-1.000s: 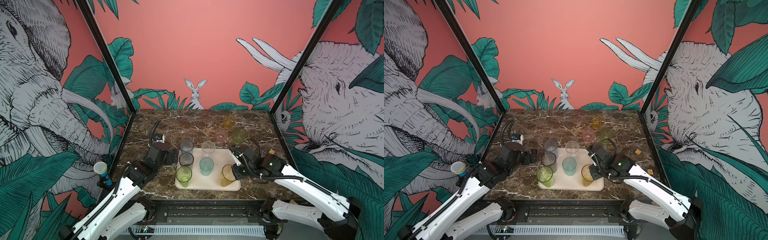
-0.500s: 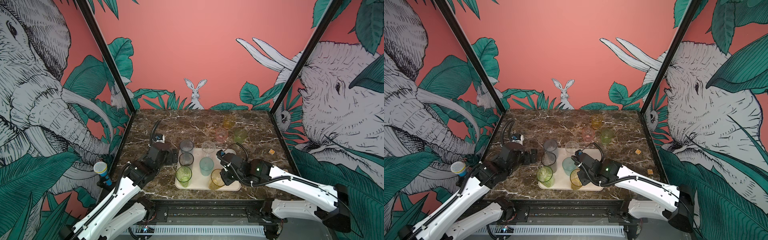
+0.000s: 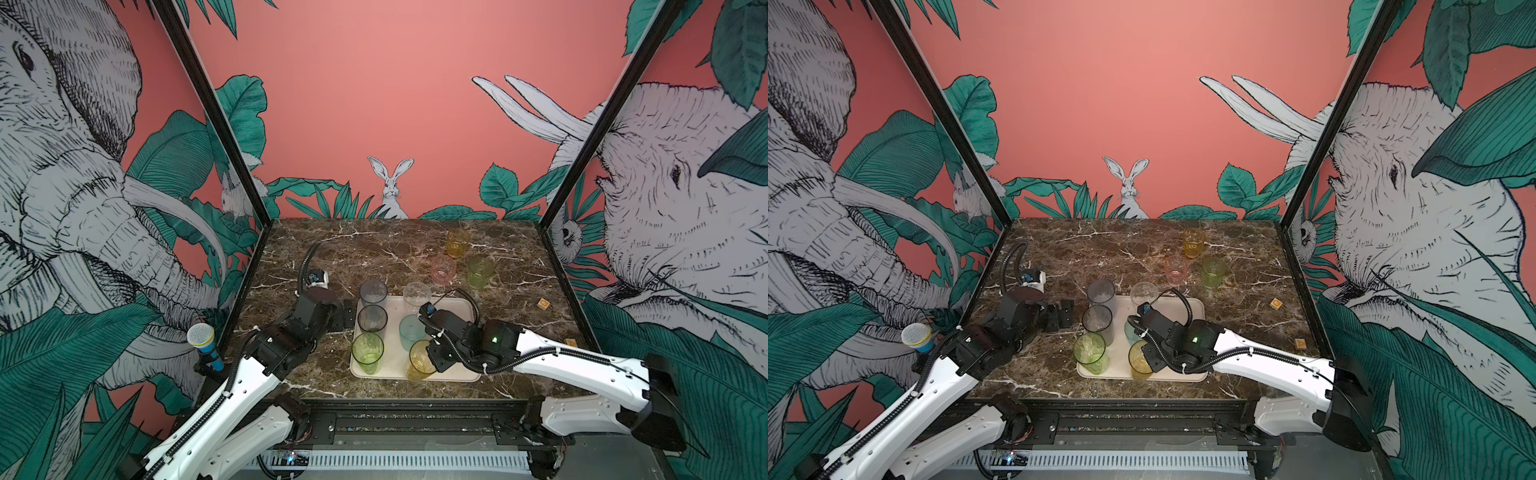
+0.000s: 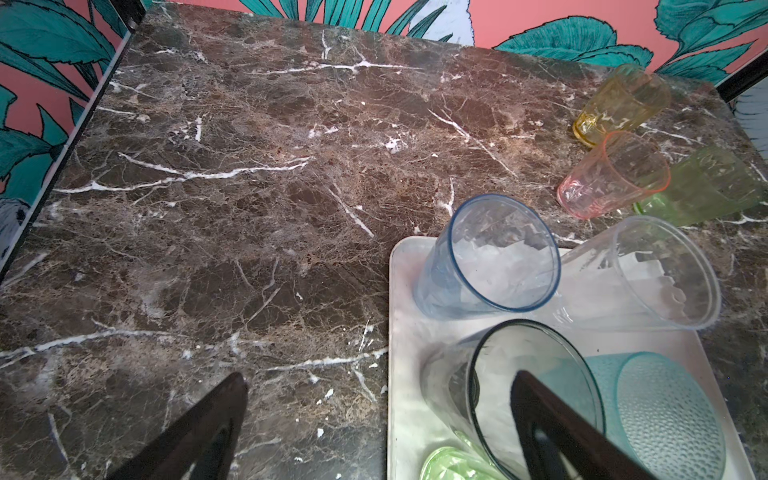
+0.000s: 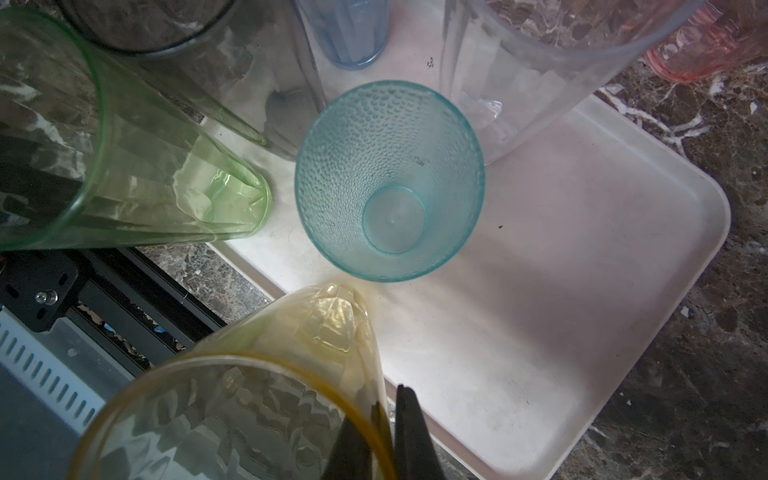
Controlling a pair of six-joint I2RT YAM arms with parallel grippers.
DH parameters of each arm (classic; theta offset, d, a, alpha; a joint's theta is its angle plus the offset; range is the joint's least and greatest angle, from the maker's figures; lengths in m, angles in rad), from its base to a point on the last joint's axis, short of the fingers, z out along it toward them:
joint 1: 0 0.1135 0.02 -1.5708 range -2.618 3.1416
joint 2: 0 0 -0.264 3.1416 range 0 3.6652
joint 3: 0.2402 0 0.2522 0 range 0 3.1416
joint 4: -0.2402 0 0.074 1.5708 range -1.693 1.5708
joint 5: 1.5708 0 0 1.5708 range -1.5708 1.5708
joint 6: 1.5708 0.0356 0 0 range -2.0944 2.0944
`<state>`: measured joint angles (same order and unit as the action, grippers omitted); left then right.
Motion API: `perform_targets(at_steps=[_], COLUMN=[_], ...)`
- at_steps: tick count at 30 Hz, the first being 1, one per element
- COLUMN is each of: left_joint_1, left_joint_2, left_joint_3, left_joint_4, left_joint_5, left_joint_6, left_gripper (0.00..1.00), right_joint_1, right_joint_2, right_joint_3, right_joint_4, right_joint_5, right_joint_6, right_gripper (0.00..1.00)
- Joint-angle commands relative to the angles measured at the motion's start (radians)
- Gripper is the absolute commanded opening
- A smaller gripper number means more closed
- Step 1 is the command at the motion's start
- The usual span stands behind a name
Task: Place the glasses into the tray
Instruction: 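Carry the yellow glass toward the robot over the tray corner, then lower the yellow glass onto the tray beside the teal glass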
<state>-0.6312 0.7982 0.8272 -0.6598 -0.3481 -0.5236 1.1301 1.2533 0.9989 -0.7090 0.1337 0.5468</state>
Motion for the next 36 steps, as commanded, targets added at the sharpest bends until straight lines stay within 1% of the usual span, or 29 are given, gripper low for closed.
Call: perform_targets(at_steps=[1, 36], left_joint_1=[0.007, 0.007], left_joint_2=[-0.004, -0.007], left_joint_3=[-0.013, -0.028], left_joint_4=[0.001, -0.003], left_joint_5=[-0.001, -0.007], left_joint_6=[-0.015, -0.018], left_gripper=[0.99, 0.99], right_joint_1=[0.007, 0.009], right_joint_2=[0.007, 0.078], right_joint_3=[-0.006, 0.012], right_joint_4=[0.045, 0.05], right_joint_5=[0.02, 0.047], right_joint_6=[0.003, -0.015], right_gripper=[0.0, 0.0])
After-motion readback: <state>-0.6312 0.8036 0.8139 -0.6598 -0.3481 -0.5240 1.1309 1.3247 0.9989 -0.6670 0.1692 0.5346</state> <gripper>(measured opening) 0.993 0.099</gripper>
